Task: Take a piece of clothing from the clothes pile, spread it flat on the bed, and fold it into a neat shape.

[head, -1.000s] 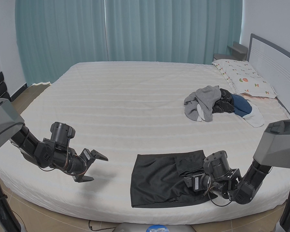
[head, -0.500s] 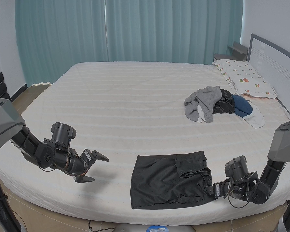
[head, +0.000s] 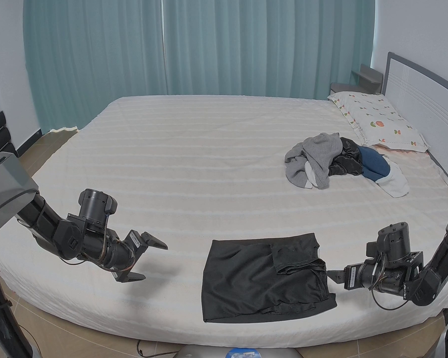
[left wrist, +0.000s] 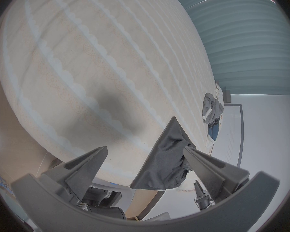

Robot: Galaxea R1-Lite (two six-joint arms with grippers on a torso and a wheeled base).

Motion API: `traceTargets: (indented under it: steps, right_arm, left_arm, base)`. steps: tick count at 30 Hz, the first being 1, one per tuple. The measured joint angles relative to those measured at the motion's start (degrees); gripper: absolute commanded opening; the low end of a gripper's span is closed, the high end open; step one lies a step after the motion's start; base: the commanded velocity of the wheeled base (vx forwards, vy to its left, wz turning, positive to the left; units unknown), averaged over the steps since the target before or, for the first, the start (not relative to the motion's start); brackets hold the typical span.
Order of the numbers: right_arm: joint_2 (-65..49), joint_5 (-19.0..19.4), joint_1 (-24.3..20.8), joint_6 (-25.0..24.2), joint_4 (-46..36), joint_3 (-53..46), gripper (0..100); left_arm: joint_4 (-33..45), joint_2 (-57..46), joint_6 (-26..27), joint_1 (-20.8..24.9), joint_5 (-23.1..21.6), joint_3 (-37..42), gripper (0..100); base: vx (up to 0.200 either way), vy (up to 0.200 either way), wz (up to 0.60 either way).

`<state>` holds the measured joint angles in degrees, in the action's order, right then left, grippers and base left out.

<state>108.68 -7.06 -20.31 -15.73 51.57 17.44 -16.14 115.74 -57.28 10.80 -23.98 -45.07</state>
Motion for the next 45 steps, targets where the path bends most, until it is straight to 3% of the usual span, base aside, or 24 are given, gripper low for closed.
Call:
traceTargets:
  steps: [3, 16, 19, 29, 45]
  right_arm:
    - [-0.38, 2.0, -2.18, -2.8, 0.0, 2.36, 100]
    - [9.42, 10.12, -14.41, -24.92, -0.2, 16.12, 100]
    - [12.11, 11.68, -16.4, -28.2, -0.22, 19.43, 100]
    - [20.35, 12.17, -17.25, -29.68, -0.35, 24.78, 100]
    - [22.69, 7.88, -4.6, -20.65, -1.82, 30.21, 100]
  left_arm:
    - [0.0, 0.0, 0.0, 0.0, -0.02, 0.04, 100]
    - [0.0, 0.0, 0.02, 0.0, 0.0, 0.09, 100]
    - [-0.02, 0.0, 0.06, 0.02, -0.02, 0.09, 100]
    - [-0.02, 0.11, 0.09, 0.0, -0.02, 0.09, 100]
    - [0.0, 0.11, 0.09, 0.0, 0.06, 0.06, 100]
  base:
    - [0.0, 0.0, 0.0]
    - [0.0, 0.0, 0.0]
    - [0.0, 0.0, 0.0]
    - [0.0, 0.0, 0.0]
    - [0.0, 0.0, 0.0]
